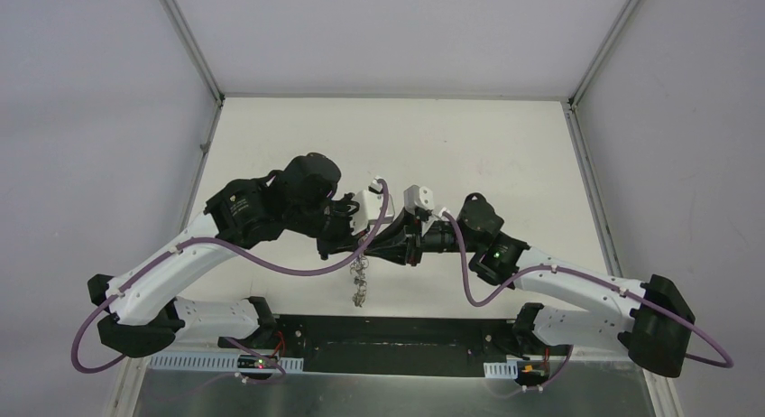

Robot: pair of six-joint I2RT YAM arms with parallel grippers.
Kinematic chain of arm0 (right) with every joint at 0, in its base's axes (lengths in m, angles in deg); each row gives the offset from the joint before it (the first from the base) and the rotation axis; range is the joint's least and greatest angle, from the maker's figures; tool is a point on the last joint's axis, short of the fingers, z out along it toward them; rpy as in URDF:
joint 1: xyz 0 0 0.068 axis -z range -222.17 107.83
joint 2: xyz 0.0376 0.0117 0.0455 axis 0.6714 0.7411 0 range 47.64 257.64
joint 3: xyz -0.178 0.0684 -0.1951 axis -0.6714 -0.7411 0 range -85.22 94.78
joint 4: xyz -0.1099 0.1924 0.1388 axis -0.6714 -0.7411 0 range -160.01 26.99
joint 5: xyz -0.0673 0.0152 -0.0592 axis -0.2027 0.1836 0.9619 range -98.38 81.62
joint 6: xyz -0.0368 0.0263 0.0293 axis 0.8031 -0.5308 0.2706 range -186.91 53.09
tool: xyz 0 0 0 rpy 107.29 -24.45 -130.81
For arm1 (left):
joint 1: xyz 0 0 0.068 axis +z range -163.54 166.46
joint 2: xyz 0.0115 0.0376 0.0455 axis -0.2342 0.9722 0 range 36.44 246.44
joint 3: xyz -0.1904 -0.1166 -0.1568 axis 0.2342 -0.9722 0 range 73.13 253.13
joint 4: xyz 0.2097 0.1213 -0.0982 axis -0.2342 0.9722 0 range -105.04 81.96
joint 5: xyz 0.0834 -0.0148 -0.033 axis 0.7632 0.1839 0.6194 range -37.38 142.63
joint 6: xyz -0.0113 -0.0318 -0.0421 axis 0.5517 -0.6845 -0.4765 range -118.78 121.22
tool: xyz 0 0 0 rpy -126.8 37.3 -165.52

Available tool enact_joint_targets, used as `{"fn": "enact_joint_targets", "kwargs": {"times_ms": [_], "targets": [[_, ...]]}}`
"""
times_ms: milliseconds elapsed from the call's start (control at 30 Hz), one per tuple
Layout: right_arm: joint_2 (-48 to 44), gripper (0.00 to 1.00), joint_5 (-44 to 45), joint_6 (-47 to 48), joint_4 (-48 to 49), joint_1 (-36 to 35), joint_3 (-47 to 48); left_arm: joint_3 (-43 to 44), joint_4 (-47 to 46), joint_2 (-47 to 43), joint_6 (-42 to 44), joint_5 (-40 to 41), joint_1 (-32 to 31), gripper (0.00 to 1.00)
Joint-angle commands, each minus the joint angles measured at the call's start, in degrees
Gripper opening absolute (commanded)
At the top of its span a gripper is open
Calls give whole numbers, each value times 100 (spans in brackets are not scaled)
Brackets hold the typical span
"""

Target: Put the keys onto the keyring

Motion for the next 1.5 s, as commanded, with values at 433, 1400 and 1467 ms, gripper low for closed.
{"fn": "enact_joint_targets", "kwargs": {"times_ms": [433,1400,1467], "targets": [[135,0,-355,-43,372,-43,264,1,-424,-260,6,-350,-36,0],[-524,0,-347,26,266,-43,-63,-3673,-4560,-3214,-844,-265,-28,30],[-520,0,-347,30,264,-43,-65,-3666,-4563,-3266,-826,-159,-36,28]]}}
